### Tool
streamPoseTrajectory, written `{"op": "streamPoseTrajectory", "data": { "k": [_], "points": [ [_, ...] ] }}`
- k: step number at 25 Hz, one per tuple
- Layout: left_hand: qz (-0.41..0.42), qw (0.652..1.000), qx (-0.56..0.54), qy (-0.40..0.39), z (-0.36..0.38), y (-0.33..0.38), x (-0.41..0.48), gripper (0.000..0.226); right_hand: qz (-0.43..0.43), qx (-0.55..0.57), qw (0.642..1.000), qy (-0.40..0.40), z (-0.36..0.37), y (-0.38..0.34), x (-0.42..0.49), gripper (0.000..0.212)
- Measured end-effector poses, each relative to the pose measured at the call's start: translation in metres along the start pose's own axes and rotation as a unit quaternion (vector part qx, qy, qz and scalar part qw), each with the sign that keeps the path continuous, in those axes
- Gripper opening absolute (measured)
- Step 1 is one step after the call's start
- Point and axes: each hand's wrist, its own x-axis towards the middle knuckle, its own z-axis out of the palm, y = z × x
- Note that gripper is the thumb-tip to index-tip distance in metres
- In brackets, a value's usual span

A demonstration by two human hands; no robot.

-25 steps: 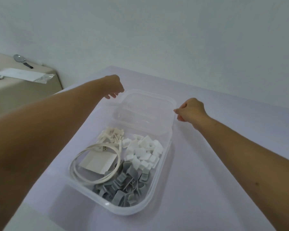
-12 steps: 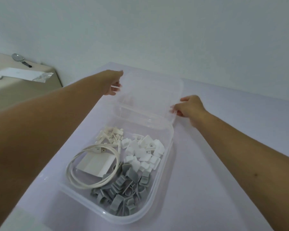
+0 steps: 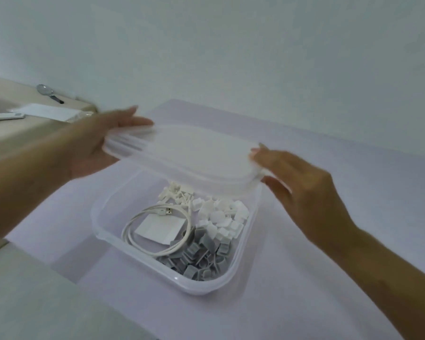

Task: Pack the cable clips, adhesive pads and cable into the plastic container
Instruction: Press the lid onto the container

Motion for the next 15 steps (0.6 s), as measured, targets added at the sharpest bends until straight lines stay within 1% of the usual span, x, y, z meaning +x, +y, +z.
{"op": "streamPoseTrajectory", "data": {
  "k": [1,2,5,9,12,15],
  "points": [
    [0.011,0.999,0.027,0.014,-0.002,-0.011,-0.012,0.028,-0.007,0.004,1.0,-0.016,0.004,-0.006,-0.011,0.04],
    [0.024,0.998,0.054,0.014,-0.004,-0.02,-0.023,0.028,-0.009,0.007,0.999,-0.036,0.007,-0.011,-0.022,0.043],
    [0.058,0.993,0.105,-0.018,-0.014,-0.041,-0.045,0.038,-0.037,0.007,0.995,-0.091,0.011,-0.019,-0.041,0.056],
    [0.076,0.991,0.112,-0.021,-0.022,-0.06,-0.052,0.038,-0.061,0.01,0.991,-0.114,0.006,-0.024,-0.044,0.058],
    [0.085,0.992,0.096,-0.019,-0.025,-0.07,-0.055,0.041,-0.074,0.016,0.988,-0.134,0.001,-0.024,-0.047,0.061],
    [0.096,0.99,0.098,-0.036,-0.027,-0.075,-0.059,0.061,-0.067,0.056,0.986,-0.141,-0.001,-0.027,-0.05,0.056]
  ]
}}
